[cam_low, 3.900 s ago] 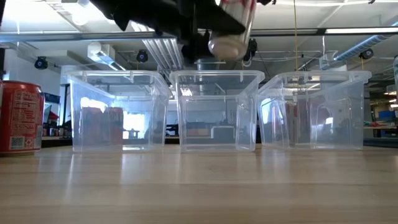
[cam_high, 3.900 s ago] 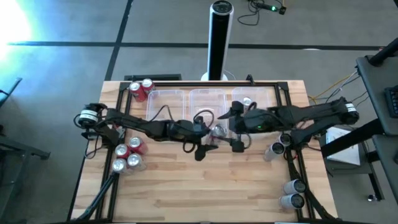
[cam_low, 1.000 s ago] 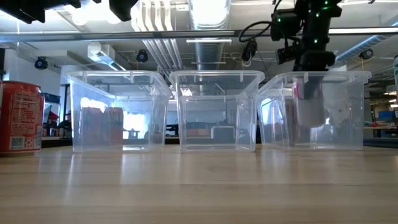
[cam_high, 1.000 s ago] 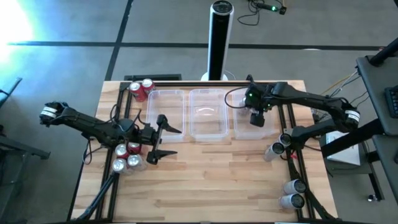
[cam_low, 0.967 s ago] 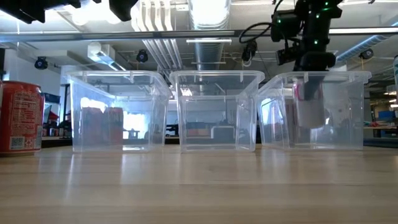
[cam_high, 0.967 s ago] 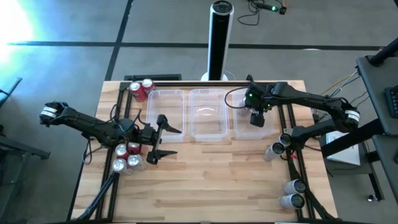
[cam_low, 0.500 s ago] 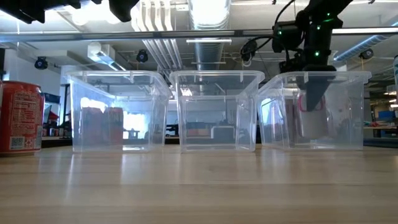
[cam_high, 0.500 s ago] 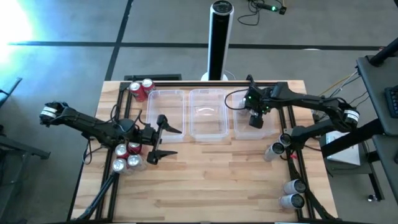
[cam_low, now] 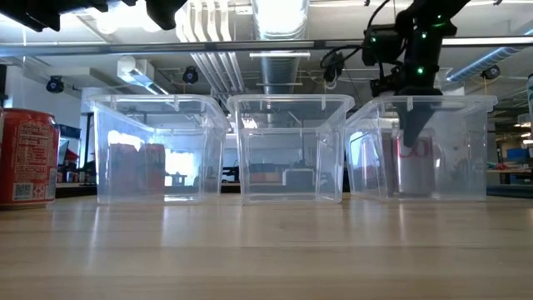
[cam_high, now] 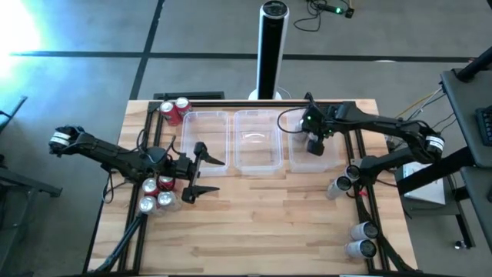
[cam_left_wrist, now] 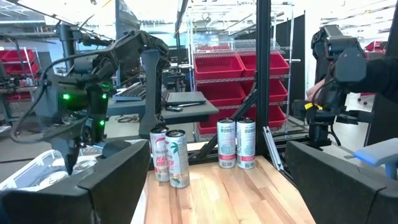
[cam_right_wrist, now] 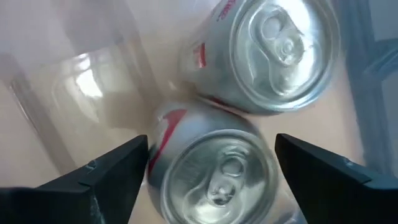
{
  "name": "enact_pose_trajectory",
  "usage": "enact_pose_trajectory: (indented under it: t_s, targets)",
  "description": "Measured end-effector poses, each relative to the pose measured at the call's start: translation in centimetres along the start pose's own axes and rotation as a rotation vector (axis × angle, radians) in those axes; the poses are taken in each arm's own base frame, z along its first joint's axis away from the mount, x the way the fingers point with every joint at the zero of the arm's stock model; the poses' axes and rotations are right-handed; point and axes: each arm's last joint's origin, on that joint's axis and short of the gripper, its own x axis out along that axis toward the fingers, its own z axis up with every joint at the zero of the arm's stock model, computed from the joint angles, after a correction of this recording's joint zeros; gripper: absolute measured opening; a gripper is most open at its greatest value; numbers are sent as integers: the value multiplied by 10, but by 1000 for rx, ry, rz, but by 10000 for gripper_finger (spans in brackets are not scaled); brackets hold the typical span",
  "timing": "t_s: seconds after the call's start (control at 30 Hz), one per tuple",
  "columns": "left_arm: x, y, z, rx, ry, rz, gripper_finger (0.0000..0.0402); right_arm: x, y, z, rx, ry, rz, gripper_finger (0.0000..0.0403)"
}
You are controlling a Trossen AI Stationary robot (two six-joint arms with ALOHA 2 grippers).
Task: Sort soda cans
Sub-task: Put the top red-silver soda can into the right transparent bin, then put the right red-silver soda can into the right transparent bin
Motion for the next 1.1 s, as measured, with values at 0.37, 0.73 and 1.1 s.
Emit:
enact_pose_trajectory:
  t_s: [0.37,0.73,1.1]
  targets:
    - [0,0,0,0,-2,0,358,-51,0,22,32,-102,-2,361]
    - [0,0,0,-11,-2,0,358,-98,63,52,-36,-595,110,361]
    - [-35,6,16,-2,63,62,358,-117,149,56,-188,-958,324,361]
